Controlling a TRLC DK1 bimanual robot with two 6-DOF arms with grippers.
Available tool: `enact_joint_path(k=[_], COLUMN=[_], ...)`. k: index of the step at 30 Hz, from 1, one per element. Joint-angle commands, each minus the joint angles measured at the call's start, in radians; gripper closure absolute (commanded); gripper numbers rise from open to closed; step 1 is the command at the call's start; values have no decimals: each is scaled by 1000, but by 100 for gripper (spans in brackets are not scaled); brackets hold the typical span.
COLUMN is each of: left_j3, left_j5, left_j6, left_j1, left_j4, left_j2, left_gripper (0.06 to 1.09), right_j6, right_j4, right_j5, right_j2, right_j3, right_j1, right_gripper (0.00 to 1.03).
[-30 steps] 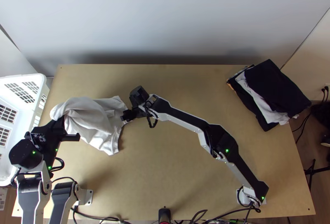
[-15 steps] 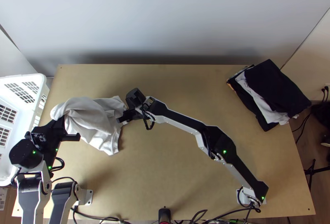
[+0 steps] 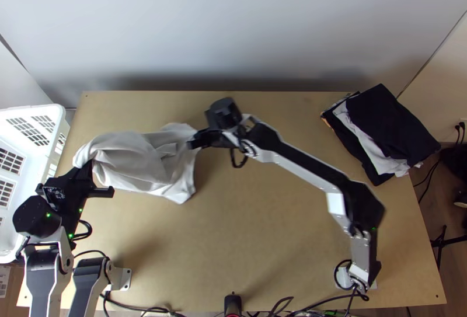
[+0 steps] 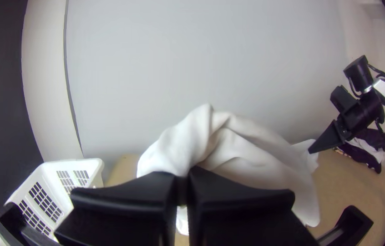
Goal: Fold the t-shirt
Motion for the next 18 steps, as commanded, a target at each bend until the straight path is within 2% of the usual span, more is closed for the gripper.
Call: enact_joint_path(k=[1, 4, 11, 14, 18], left_j3=[6, -3, -25, -28, -23], left_j5=[17, 37, 31, 33, 34], left_j6=[-130, -216, -213, -213, -220], left_j1=[-5, -7, 27, 50, 49], left_j4=[-11, -1, 8, 5, 8], left_j2=[2, 0, 29, 48, 46], left_gripper=[8, 10, 10, 10, 10], right_j6=[13, 21, 51, 65, 94], right_j4=[0, 0, -43, -98, -108], right_j5=[20, 33, 50, 50, 53], right_j2=[-197, -263, -409, -477, -561], right_j3=[-212, -263, -304, -317, -334], right_j1=[-44, -49, -101, -153, -280], right_gripper=[100, 100, 100, 100, 100])
